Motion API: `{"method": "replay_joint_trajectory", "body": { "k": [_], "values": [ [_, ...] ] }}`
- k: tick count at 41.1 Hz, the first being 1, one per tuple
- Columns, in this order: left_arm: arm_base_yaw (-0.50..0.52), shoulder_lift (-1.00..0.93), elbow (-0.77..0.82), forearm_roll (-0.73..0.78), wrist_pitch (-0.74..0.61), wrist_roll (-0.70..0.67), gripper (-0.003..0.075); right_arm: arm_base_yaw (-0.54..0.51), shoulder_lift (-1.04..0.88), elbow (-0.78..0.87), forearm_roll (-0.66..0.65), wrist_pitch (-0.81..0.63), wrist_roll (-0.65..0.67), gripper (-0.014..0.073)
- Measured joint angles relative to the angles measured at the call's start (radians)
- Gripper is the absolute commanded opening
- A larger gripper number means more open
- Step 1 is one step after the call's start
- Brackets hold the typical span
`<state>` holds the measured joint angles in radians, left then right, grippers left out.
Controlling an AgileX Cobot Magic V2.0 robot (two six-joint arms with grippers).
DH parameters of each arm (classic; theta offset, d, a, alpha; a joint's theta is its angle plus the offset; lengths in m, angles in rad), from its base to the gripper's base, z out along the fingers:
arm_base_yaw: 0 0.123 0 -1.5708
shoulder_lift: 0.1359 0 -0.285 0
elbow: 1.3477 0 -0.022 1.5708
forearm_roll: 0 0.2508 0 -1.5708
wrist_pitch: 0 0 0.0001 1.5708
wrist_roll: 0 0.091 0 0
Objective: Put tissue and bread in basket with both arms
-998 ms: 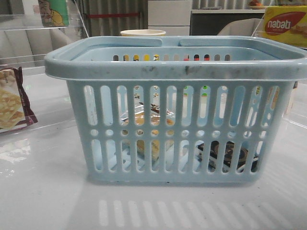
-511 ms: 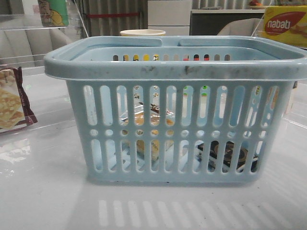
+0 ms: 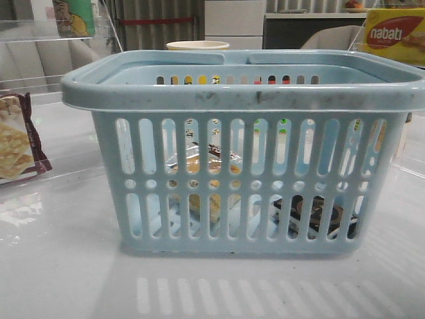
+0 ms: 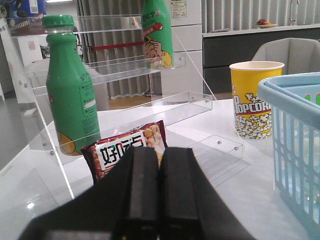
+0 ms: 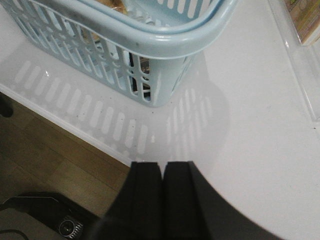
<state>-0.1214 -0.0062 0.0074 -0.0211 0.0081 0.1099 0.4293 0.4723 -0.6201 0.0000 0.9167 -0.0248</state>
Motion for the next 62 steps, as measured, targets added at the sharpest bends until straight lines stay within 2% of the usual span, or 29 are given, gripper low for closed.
{"method": "replay_joint_trajectory", "body": {
  "k": [10,15,27,37,48,62],
  "values": [
    [0.0,0.0,0.0,0.0,0.0,0.0,0.0099,0.0,-0.002,0.0,0.0,0.0,0.0,0.0057],
    [0.0,0.0,0.0,0.0,0.0,0.0,0.0099,-0.024,-0.042,0.043,-0.016,-0.044,0.0,0.0057],
    [0.0,0.0,0.0,0.0,0.0,0.0,0.0099,-0.277,-0.288,0.392,-0.038,-0.508,0.0,0.0057],
    [0.0,0.0,0.0,0.0,0.0,0.0,0.0099,-0.371,-0.472,0.624,-0.009,-0.756,0.0,0.0057],
    [0.0,0.0,0.0,0.0,0.0,0.0,0.0099,-0.383,-0.483,0.65,0.0,-0.882,0.0,0.0057],
    [0.0,0.0,0.0,0.0,0.0,0.0,0.0099,-0.383,-0.483,0.65,0.0,-0.891,0.0,0.0057]
  ]
}}
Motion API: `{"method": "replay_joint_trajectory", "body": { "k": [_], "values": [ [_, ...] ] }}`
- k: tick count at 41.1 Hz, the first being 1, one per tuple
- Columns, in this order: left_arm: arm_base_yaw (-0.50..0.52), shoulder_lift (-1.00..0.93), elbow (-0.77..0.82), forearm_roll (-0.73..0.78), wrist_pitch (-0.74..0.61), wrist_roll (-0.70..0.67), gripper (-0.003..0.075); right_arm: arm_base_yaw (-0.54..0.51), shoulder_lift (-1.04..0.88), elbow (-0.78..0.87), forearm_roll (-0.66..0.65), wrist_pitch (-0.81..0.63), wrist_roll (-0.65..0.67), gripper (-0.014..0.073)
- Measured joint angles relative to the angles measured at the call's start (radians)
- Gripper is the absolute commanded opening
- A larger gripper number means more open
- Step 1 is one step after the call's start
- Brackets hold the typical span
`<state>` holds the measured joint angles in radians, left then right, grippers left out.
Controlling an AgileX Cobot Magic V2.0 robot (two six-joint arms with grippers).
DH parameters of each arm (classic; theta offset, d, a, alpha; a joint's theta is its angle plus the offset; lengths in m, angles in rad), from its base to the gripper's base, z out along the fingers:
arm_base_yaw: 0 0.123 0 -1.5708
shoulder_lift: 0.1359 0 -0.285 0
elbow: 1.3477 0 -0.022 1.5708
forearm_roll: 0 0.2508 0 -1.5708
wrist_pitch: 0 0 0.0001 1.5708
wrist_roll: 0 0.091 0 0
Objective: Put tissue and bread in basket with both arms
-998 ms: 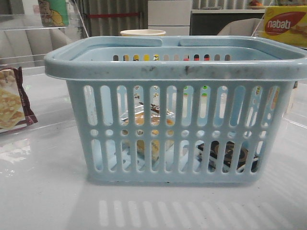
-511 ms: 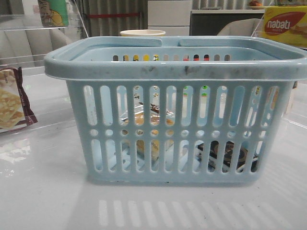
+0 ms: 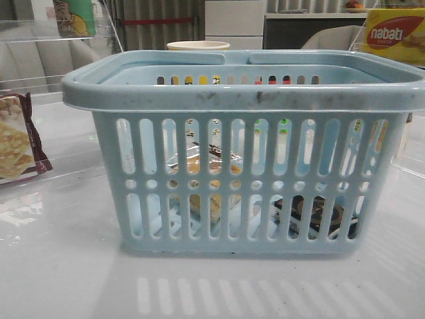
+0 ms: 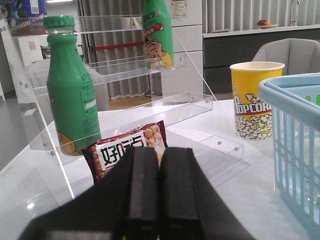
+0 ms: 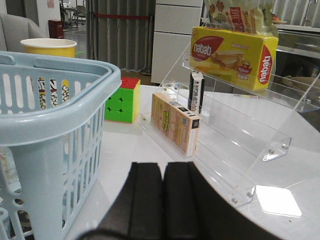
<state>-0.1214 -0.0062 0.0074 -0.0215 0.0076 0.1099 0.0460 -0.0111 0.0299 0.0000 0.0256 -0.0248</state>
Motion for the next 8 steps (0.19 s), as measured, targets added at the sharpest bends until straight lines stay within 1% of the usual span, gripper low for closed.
{"method": "replay_joint_trajectory", "body": {
  "k": [8],
  "values": [
    [0.0,0.0,0.0,0.0,0.0,0.0,0.0099,0.0,0.0,0.0,0.0,0.0,0.0,0.0057]
  ]
}}
